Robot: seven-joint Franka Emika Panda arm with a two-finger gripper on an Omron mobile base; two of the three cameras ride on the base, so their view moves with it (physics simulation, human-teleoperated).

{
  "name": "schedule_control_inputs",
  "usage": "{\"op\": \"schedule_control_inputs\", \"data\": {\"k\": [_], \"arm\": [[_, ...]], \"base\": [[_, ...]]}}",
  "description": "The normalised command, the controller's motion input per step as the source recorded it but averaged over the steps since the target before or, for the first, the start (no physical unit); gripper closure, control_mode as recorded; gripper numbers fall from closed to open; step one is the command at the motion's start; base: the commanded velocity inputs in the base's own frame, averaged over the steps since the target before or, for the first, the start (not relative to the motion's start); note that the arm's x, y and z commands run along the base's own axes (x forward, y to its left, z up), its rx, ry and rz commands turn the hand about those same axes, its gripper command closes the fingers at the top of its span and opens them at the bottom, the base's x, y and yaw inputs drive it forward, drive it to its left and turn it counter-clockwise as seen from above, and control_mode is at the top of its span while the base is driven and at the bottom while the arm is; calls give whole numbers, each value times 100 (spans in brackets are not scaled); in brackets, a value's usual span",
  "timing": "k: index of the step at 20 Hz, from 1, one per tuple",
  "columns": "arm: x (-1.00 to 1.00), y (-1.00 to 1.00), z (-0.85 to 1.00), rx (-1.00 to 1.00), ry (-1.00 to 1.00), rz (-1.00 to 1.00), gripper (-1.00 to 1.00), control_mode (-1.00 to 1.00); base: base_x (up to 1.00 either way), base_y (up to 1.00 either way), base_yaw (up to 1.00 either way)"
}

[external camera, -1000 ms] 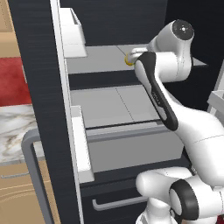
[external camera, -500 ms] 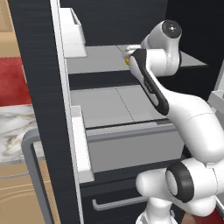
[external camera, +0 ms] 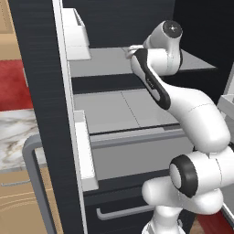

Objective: Retrieve a lemon from the fridge and place it on the cutting board with the fish.

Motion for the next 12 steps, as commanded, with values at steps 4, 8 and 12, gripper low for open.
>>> {"op": "schedule_control_inputs", "data": {"k": [4, 8, 12], "arm": [[24, 0, -2, 0, 0, 0, -100, -100], [11, 2, -1, 0, 0, 0, -100, -100], [8, 7, -9, -1, 1, 0, -100, -100]], "base": [[0, 0, 0], [0, 0, 0], [0, 0, 0]]}}
